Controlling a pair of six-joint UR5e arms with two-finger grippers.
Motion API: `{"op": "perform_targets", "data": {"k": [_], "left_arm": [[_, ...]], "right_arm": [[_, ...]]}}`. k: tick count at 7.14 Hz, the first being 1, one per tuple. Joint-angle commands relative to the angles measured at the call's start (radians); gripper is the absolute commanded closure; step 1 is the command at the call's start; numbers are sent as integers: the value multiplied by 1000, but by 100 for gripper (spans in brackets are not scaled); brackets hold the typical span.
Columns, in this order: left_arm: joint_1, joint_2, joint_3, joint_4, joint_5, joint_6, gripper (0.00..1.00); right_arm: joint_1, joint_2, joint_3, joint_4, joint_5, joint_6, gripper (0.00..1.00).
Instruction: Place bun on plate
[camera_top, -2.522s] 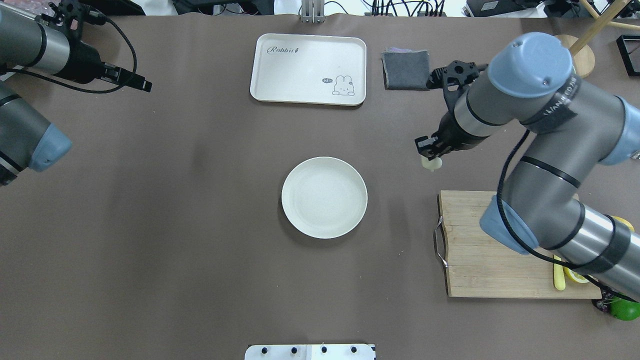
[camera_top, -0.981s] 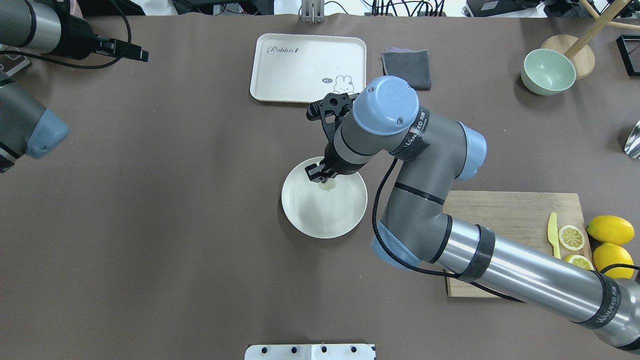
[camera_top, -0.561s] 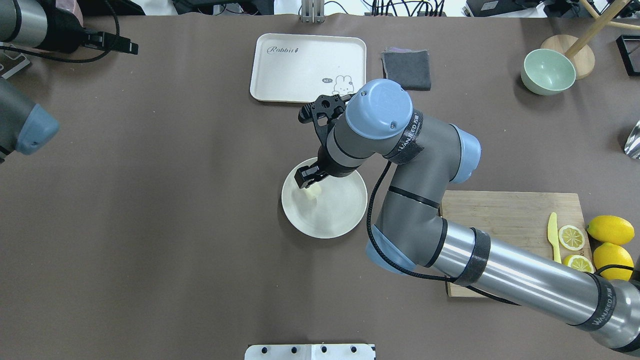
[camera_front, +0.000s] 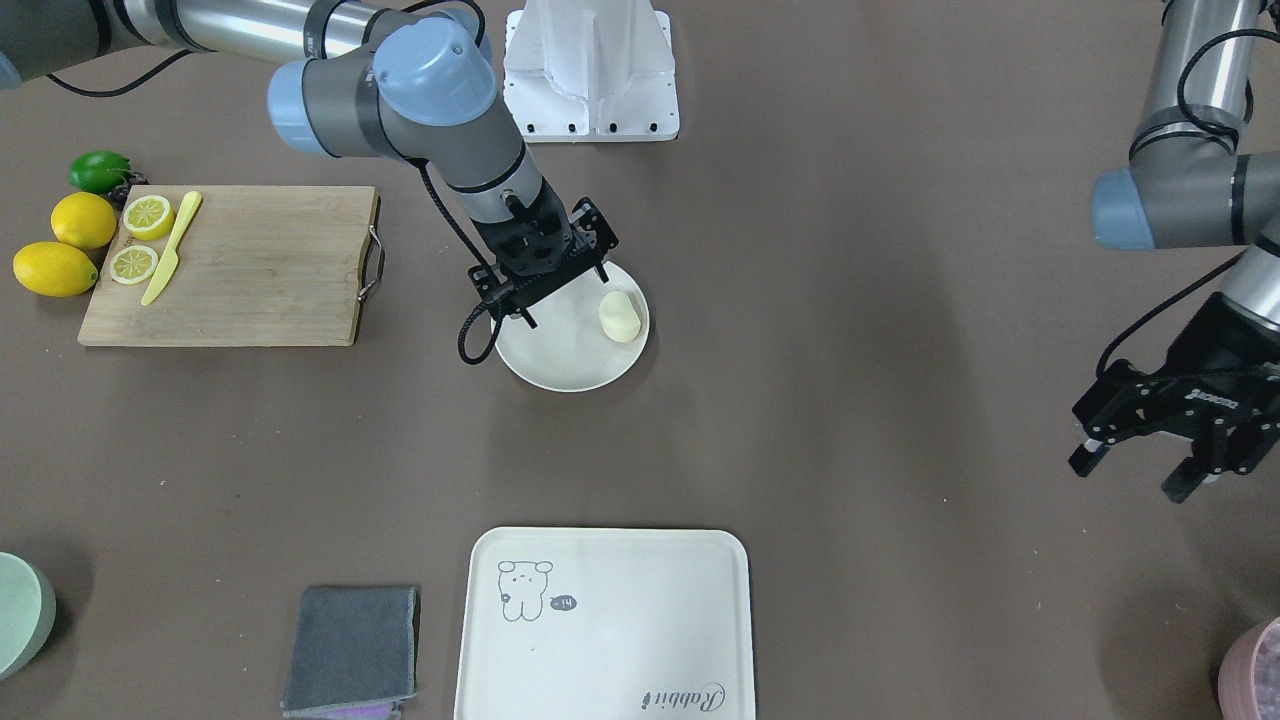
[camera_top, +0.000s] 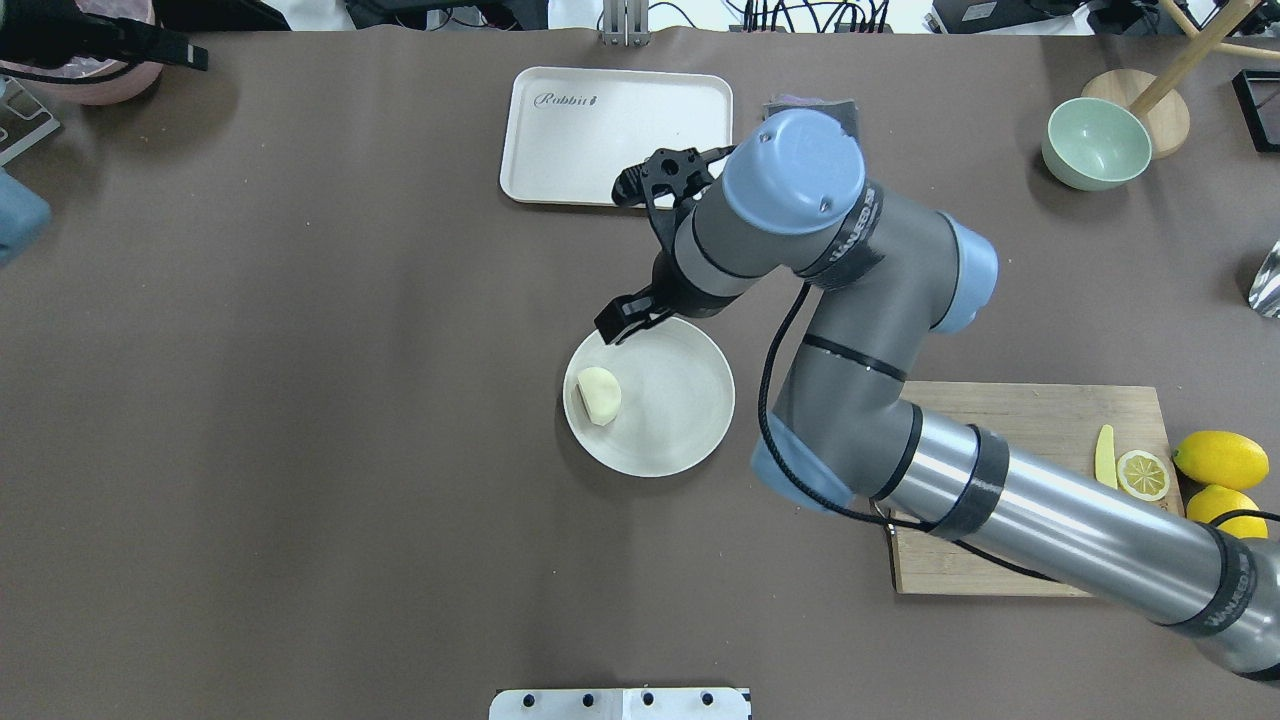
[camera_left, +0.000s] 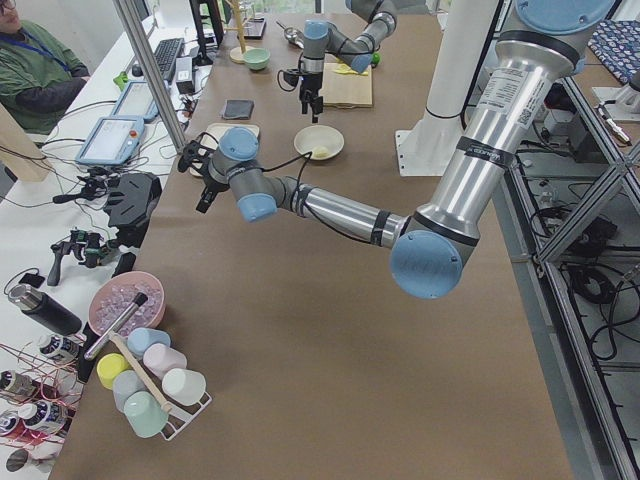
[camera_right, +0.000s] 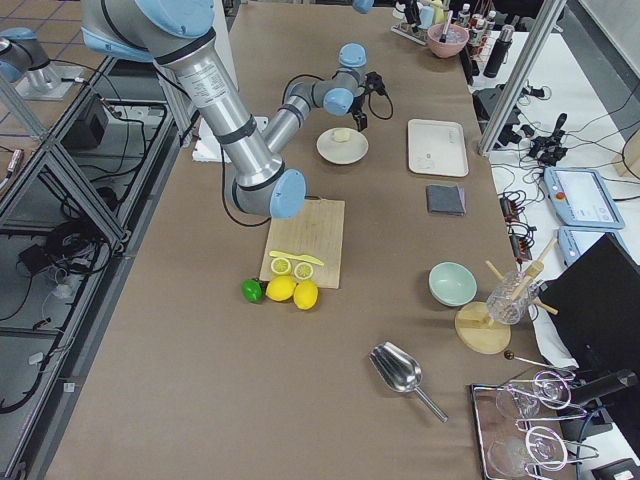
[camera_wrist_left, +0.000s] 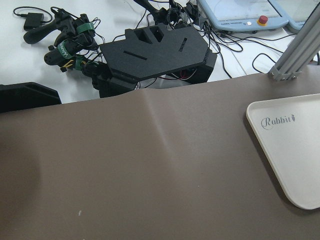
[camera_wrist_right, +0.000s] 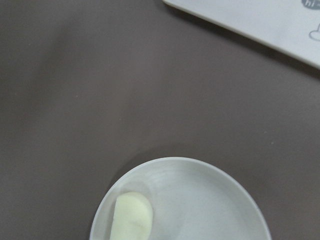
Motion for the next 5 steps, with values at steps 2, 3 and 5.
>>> {"op": "perform_targets", "data": {"k": [2, 3, 5], "left_arm": [[-252, 5, 39, 112, -264, 10, 2], [-294, 25, 43, 166, -266, 26, 2], [-299, 33, 88, 189, -269, 144, 2]], "right_arm": [[262, -28, -5, -8, 237, -116, 0], [328, -57, -10, -9, 260, -119, 0], [488, -151, -5, -41, 389, -278, 0]]}}
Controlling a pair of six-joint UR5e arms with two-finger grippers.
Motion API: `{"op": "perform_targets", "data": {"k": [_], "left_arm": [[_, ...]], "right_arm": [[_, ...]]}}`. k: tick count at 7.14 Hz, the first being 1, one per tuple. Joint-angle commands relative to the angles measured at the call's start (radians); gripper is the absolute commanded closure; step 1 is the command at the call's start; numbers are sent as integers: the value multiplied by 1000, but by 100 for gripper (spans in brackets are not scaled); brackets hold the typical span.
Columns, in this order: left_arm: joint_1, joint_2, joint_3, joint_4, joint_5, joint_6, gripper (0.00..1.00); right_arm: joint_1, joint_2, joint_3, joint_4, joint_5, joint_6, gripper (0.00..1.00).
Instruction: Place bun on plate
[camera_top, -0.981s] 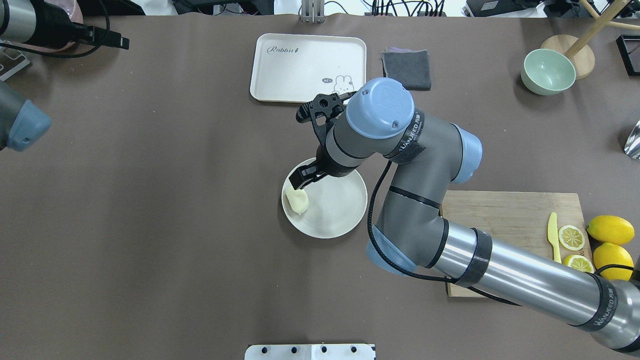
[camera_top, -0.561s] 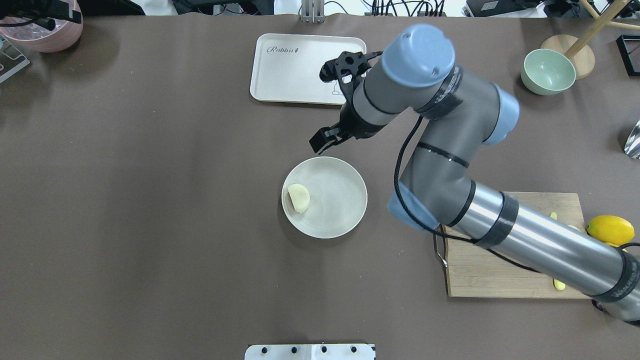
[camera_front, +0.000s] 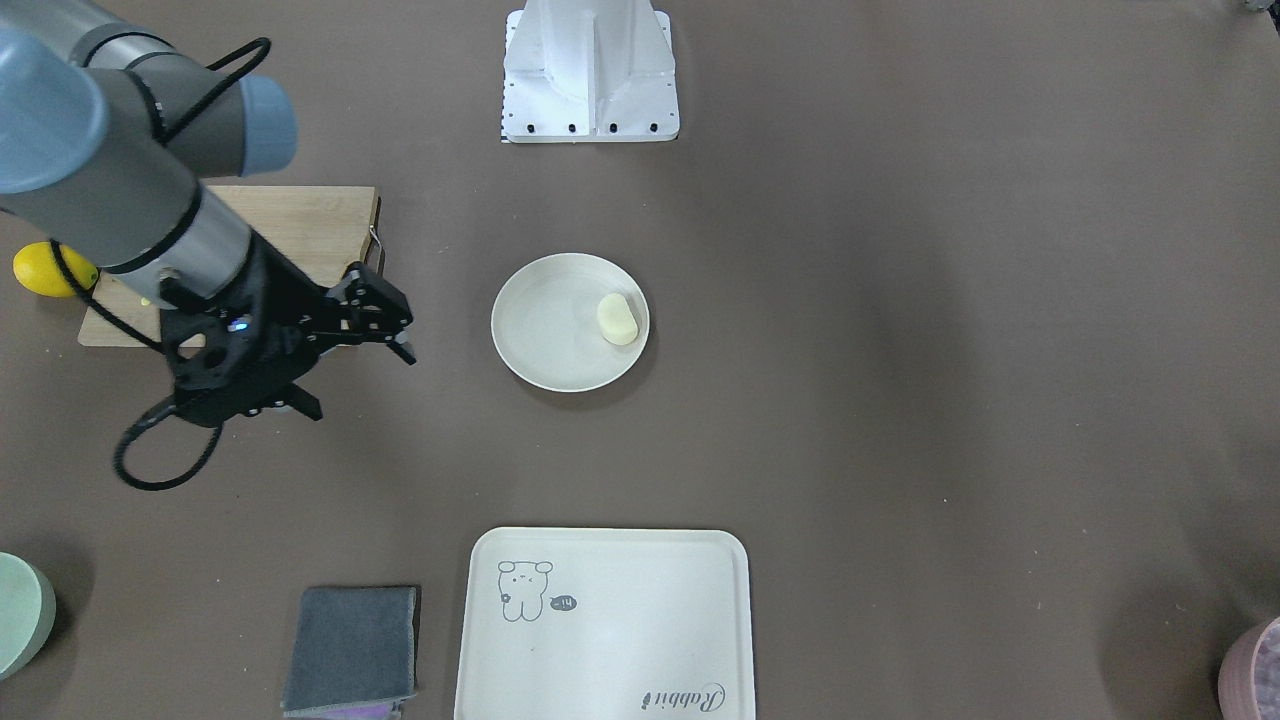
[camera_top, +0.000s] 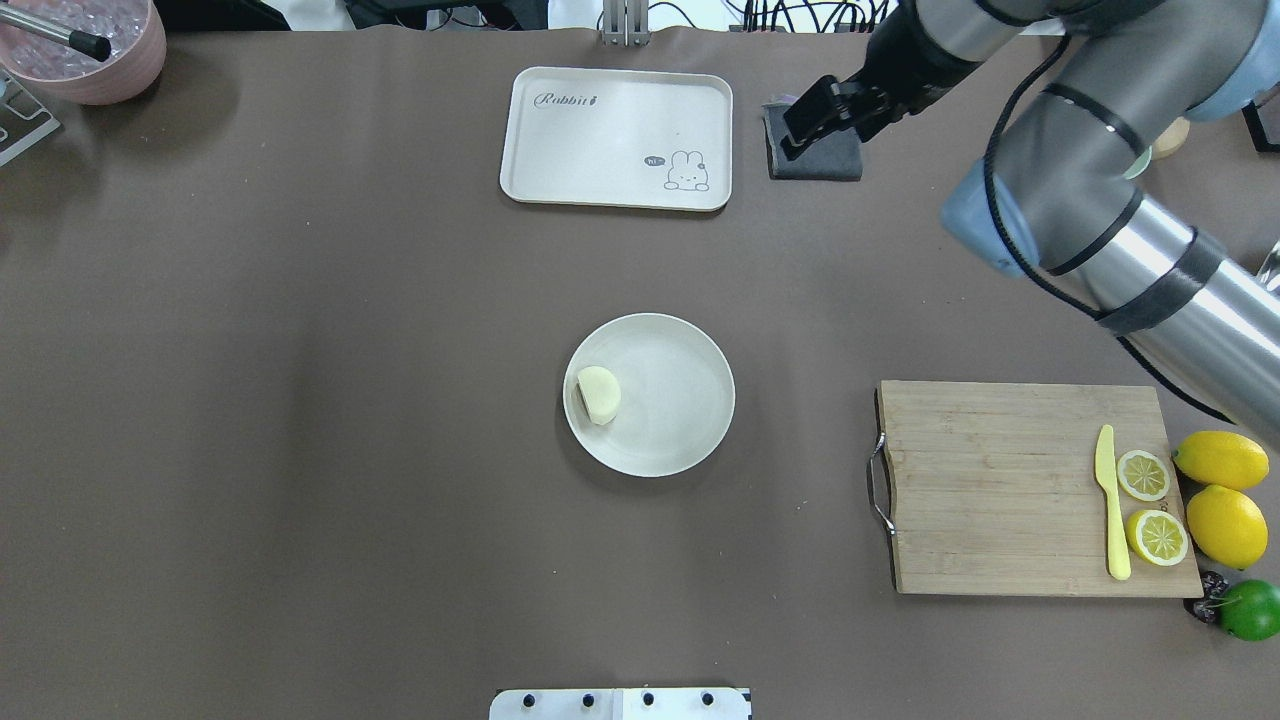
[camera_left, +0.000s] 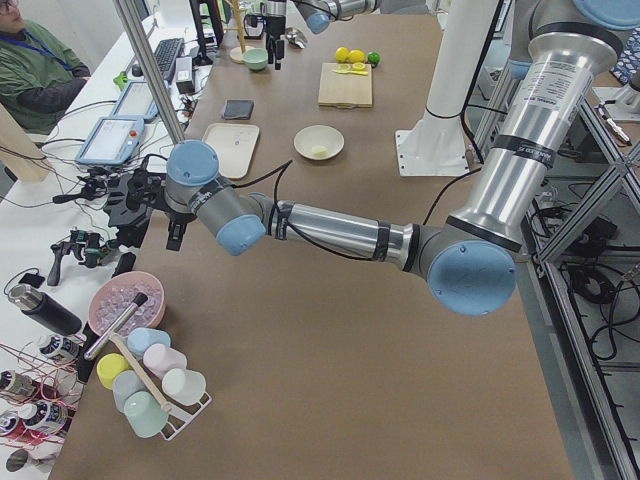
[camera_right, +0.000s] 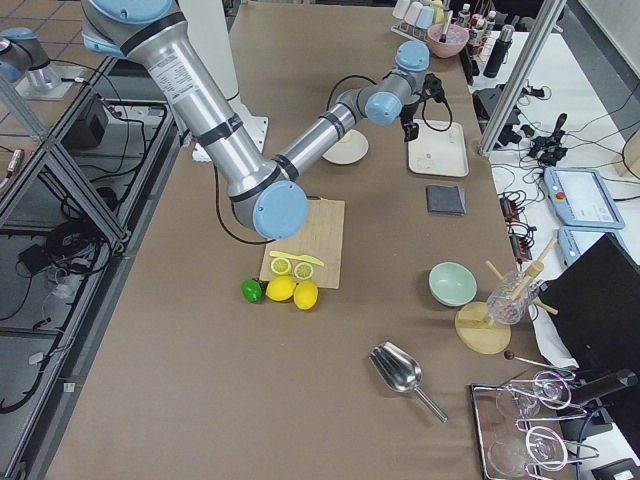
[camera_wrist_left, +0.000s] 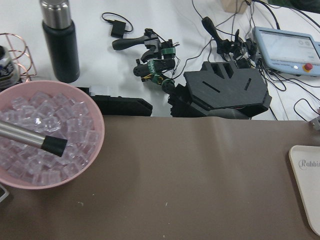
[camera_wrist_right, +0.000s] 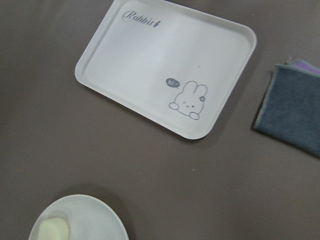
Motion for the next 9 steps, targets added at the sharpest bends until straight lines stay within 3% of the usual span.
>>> {"op": "perform_targets", "data": {"k": [1, 3, 5, 7, 9], "left_arm": [[-18, -4, 20, 120, -6, 75, 2], [-25, -34, 25, 240, 1, 80, 2], [-13, -66, 25, 385, 6, 80, 2], [-3, -63, 38, 388, 6, 84, 2], [1, -81, 66, 392, 4, 126, 2]], "right_arm": [[149, -97, -4, -49, 66, -182, 0], [250, -138, -2, -148, 57, -281, 0], [318, -218, 1, -156, 6, -284, 0], [408, -294, -30, -159, 1, -356, 0], [428, -336, -30, -158, -37, -365, 0]]}}
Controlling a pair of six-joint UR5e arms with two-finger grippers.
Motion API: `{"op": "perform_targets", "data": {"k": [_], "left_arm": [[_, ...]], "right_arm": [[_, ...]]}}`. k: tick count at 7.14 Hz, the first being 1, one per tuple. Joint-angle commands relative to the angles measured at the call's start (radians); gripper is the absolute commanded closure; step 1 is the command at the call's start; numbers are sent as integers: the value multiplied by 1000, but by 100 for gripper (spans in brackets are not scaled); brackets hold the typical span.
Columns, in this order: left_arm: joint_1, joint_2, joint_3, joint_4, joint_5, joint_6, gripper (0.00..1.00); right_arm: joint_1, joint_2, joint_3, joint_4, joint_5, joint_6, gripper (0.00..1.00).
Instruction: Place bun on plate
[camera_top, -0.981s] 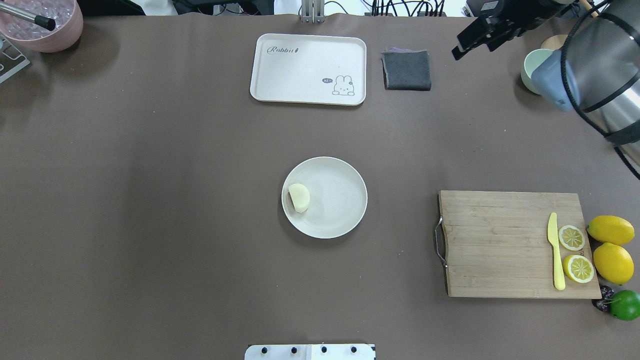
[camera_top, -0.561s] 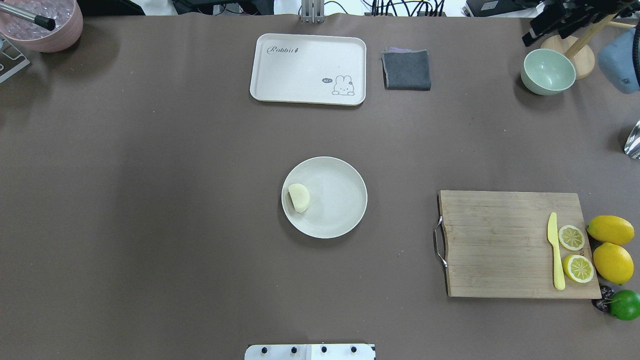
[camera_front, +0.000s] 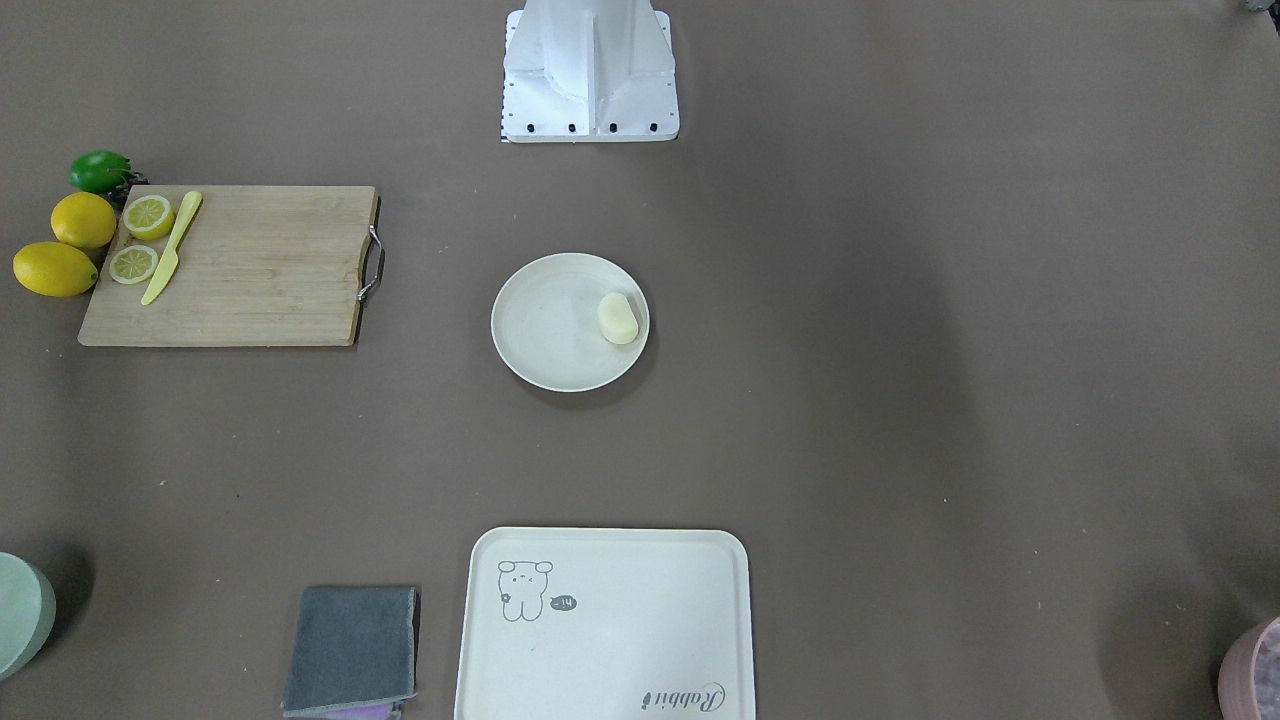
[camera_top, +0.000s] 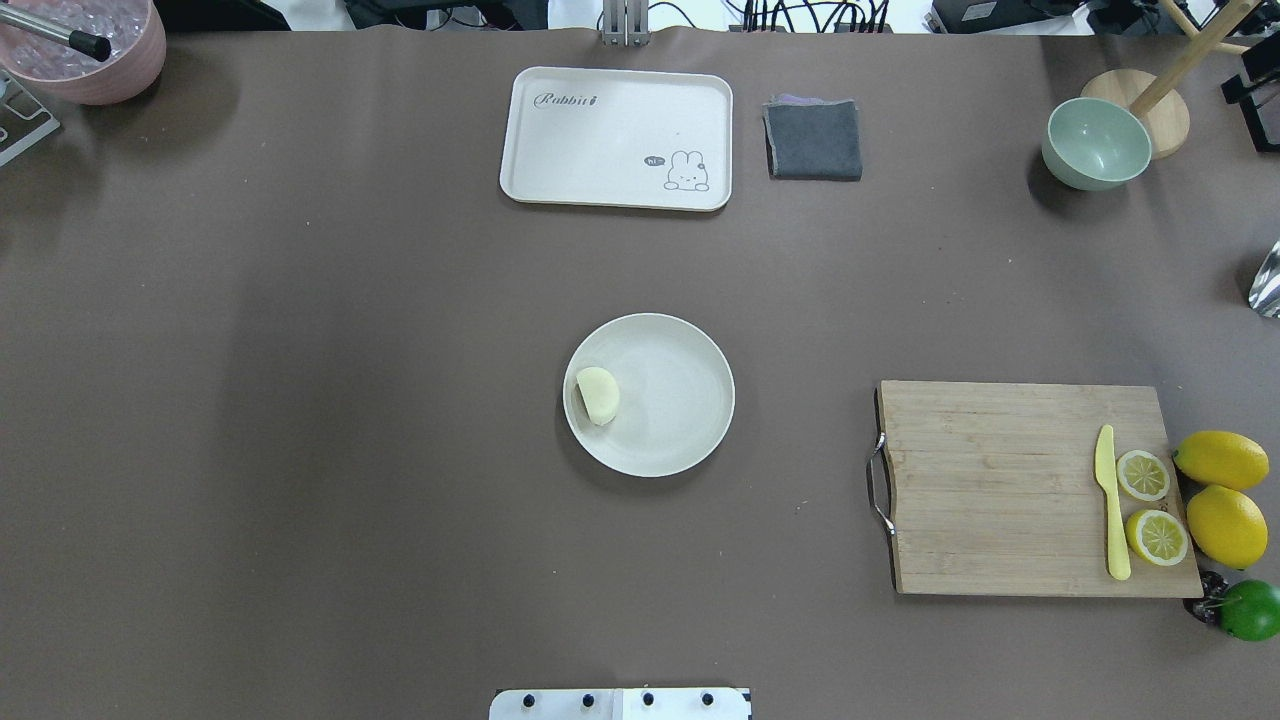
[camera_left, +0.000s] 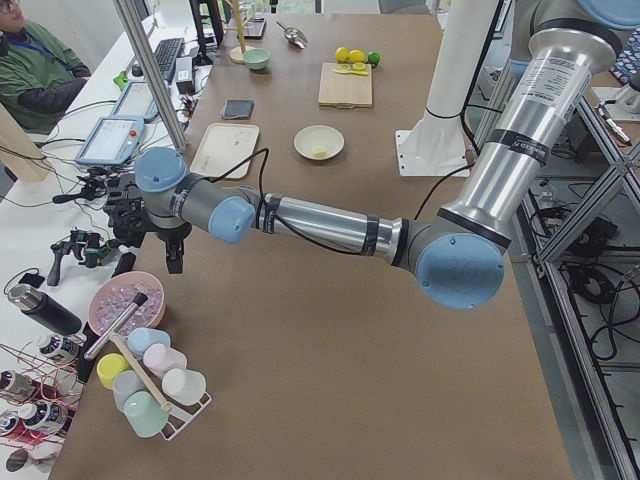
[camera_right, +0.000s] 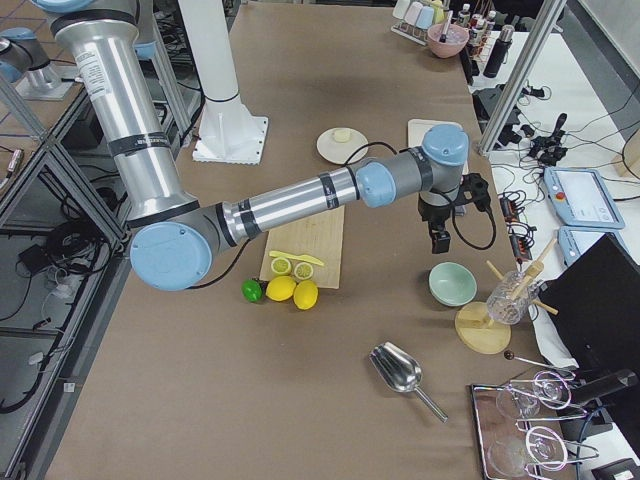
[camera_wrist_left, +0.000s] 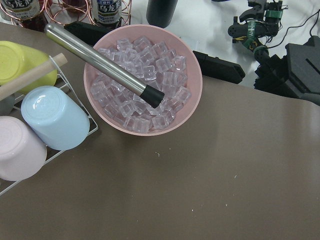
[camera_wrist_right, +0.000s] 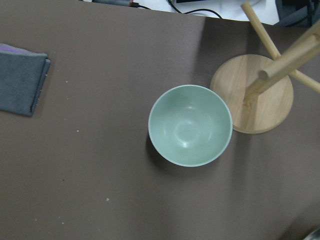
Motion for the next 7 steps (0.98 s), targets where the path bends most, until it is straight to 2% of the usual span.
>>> {"op": "perform_targets", "data": {"k": [1, 2, 7], "left_arm": [[-5, -4, 17, 6, 12, 18, 2], [-14, 0, 17, 6, 63, 18, 2], [-45, 26, 31, 36, 66, 310, 2]], "right_arm": [[17, -23, -3, 1, -24, -10, 0], [17, -17, -1, 1, -25, -7, 0], [20, -4, -19, 8, -28, -4, 0]]}}
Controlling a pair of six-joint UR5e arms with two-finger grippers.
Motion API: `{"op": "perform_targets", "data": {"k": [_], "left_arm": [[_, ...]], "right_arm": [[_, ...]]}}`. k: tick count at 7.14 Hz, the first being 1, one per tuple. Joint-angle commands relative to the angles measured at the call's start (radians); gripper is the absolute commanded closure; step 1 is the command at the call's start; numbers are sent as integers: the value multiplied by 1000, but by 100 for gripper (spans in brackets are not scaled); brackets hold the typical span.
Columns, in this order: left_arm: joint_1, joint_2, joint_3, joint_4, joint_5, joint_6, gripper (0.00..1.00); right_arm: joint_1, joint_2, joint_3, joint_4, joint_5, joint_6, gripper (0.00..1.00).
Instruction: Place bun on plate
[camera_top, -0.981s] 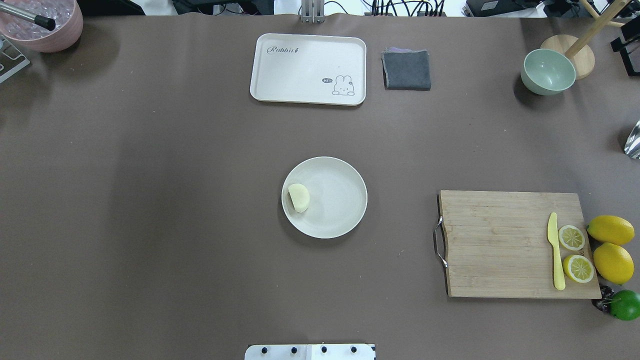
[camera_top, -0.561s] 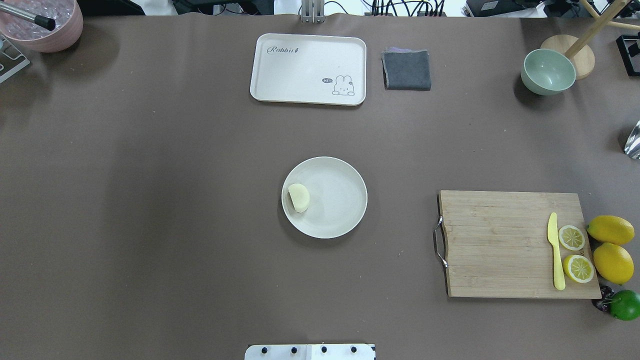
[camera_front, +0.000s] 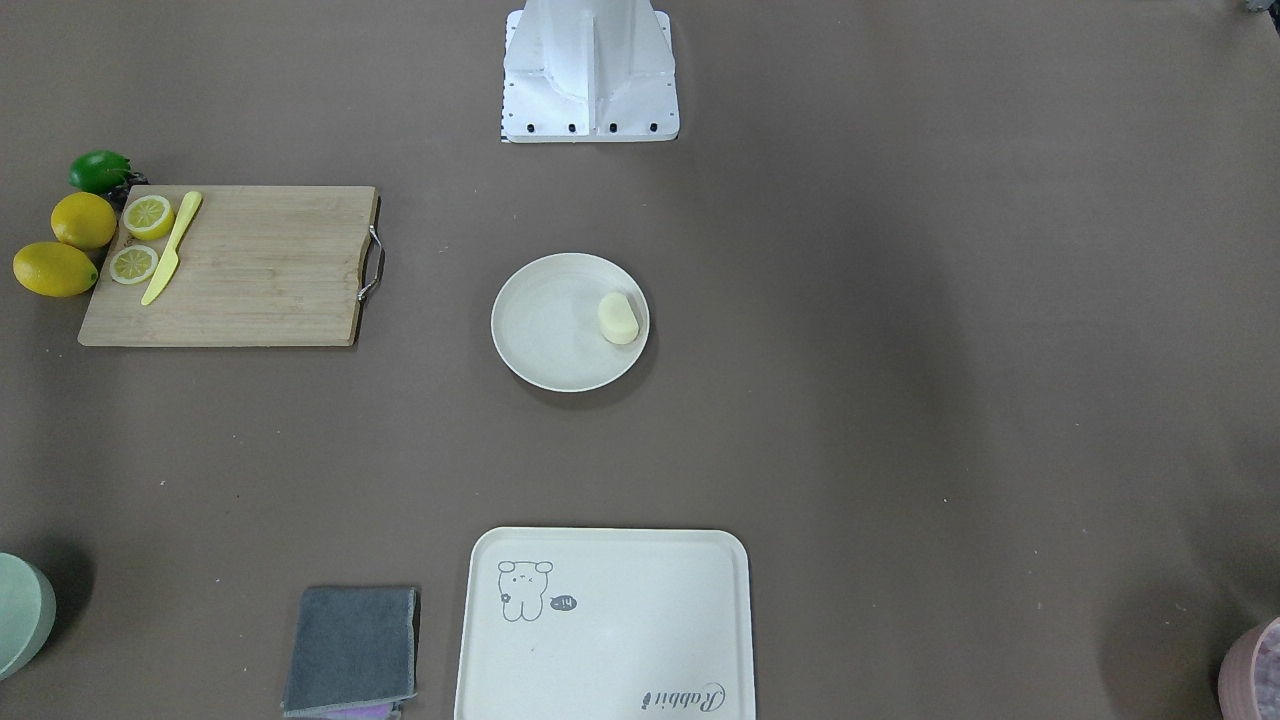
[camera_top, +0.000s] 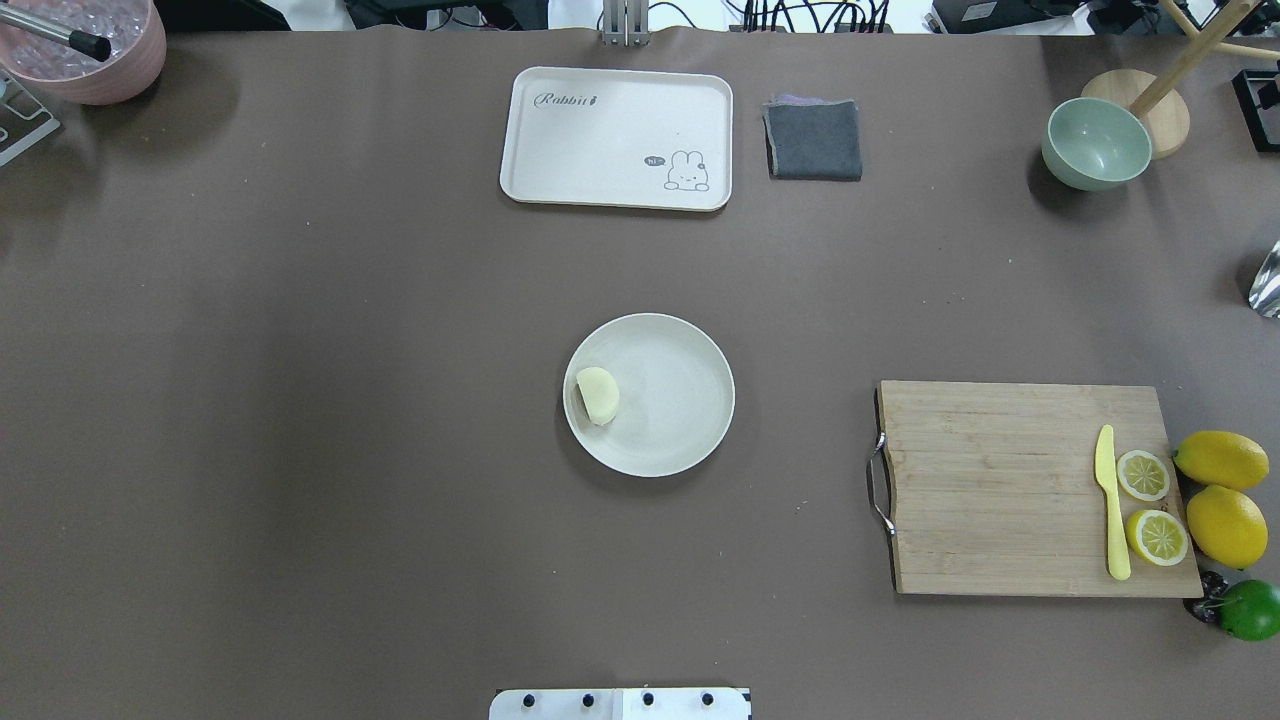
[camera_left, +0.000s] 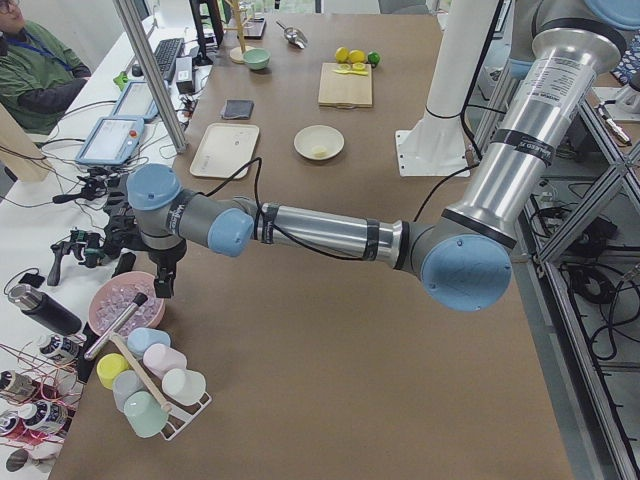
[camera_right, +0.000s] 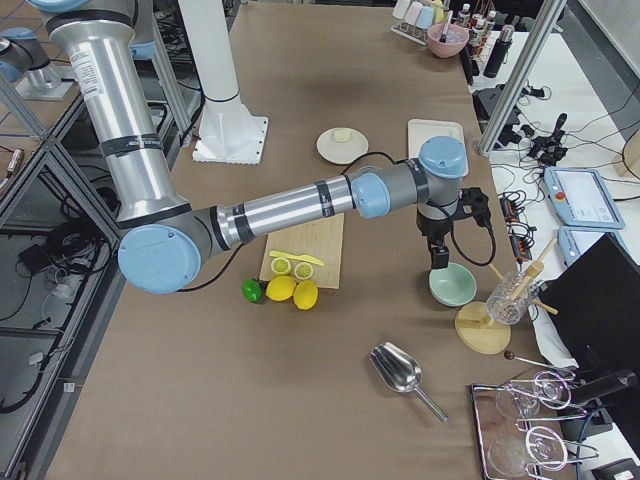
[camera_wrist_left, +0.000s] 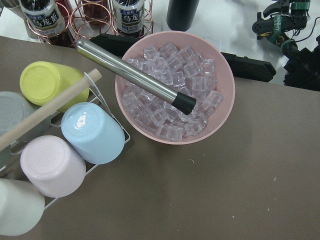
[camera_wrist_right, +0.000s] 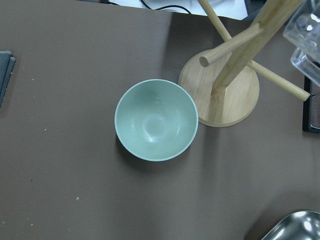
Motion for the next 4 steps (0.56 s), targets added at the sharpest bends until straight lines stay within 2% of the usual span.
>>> {"op": "perform_targets", "data": {"k": [1, 2, 4], "left_arm": [[-3, 8, 1, 19, 2, 68, 2], [-6, 11, -8, 62, -3, 70, 2], [-10, 22, -25, 68, -5, 66, 2]], "right_arm": [[10, 6, -6, -6, 0, 9, 0], [14, 6, -6, -8, 0, 12, 0], [14, 6, -9, -8, 1, 24, 0]]}}
